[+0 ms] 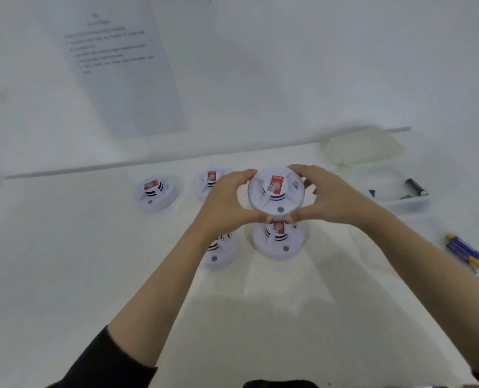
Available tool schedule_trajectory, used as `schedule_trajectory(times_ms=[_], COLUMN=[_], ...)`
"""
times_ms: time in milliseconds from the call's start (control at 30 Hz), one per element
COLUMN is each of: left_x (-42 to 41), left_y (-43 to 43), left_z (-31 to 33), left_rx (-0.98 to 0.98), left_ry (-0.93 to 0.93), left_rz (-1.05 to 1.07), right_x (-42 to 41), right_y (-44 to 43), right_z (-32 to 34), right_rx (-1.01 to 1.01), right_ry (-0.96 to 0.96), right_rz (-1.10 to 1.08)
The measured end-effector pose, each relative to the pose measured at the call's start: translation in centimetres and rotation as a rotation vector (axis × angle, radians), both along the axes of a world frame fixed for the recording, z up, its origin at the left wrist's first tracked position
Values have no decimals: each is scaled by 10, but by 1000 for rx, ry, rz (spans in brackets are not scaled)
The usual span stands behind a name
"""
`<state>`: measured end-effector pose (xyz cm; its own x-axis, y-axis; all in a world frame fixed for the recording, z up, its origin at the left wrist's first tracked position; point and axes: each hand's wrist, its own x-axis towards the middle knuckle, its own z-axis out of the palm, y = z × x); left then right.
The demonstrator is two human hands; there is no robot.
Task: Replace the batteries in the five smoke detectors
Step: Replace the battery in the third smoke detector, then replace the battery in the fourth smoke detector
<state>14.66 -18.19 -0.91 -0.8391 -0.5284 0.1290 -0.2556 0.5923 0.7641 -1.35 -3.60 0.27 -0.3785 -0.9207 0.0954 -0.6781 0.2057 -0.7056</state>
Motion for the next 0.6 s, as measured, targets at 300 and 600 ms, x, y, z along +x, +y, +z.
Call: schedule_trajectory(times_ms=[300, 600], left_x=[-68, -85], left_y=[-55, -73], left_z=[-20, -34], left_rx=[-177, -370], left_ry=[-170, -303], left_rz=[4, -11], right_x=[-55, -68], right_y=[-56, -75], right_z=[-32, -45], right_rx=[120, 200], right_ry=[-38, -9], right_rz=[-64, -42])
